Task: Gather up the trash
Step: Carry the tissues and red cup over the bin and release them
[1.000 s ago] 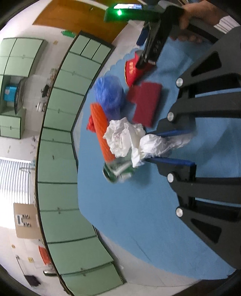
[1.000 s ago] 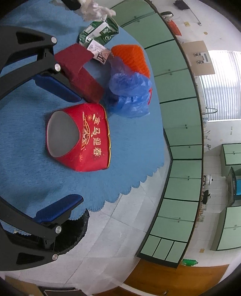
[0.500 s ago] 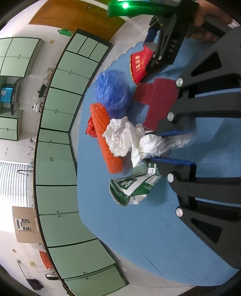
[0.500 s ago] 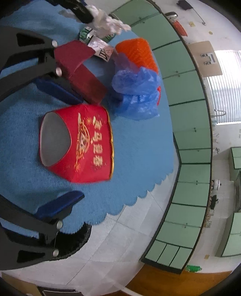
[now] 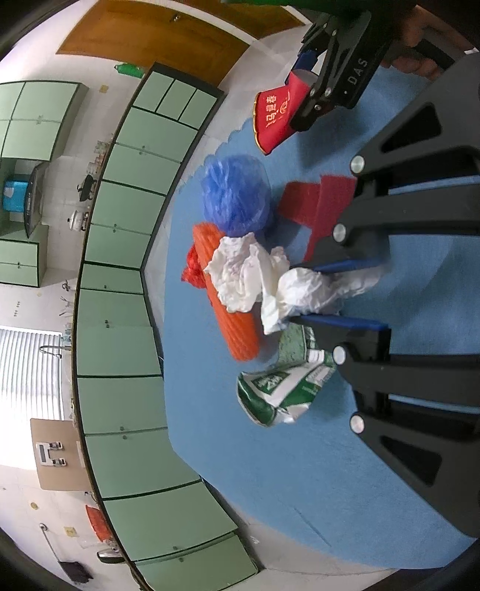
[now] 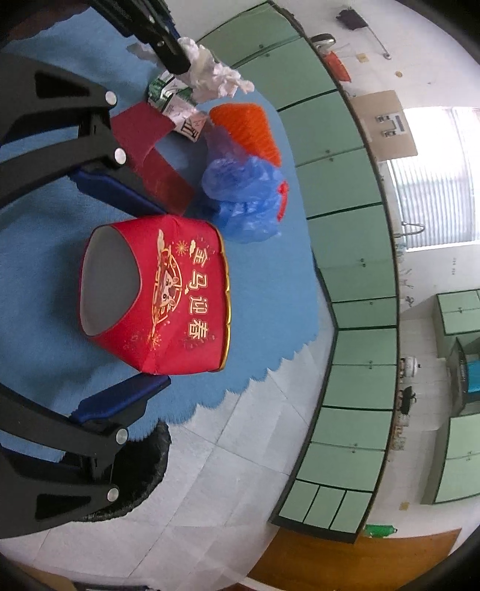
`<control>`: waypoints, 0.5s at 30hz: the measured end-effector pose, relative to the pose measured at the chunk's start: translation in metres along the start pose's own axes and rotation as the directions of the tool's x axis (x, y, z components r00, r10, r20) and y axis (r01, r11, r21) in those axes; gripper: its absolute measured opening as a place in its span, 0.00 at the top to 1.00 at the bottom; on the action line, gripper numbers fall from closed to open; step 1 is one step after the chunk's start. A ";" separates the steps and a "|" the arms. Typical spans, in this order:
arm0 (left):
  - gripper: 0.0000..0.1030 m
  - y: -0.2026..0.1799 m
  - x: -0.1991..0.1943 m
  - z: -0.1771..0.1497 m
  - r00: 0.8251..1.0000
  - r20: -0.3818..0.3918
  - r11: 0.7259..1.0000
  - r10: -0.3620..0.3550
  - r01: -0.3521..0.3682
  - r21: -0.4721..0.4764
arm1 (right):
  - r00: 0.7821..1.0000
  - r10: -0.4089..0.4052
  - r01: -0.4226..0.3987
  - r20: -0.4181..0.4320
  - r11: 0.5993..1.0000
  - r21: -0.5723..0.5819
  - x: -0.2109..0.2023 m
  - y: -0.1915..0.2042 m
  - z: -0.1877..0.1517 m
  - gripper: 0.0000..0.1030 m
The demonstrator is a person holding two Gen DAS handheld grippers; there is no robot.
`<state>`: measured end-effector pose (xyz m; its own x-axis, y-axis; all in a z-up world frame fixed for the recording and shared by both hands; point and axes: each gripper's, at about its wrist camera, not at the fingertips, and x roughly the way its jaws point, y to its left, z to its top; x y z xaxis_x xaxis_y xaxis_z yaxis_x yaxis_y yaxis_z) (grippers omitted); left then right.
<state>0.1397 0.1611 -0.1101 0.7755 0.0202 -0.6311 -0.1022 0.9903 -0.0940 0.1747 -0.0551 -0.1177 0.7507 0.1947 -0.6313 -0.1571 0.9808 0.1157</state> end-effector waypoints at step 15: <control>0.81 -0.098 0.001 0.019 0.984 0.018 0.981 -0.175 0.173 0.090 | 0.993 -0.097 0.091 0.070 0.992 0.086 -0.052 -0.074 0.010 0.20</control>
<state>0.1622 0.0668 -0.0865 0.7923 -0.1514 -0.5910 0.0901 0.9871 -0.1320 0.1539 -0.1380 -0.0857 0.8055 0.0990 -0.5842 -0.0322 0.9918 0.1236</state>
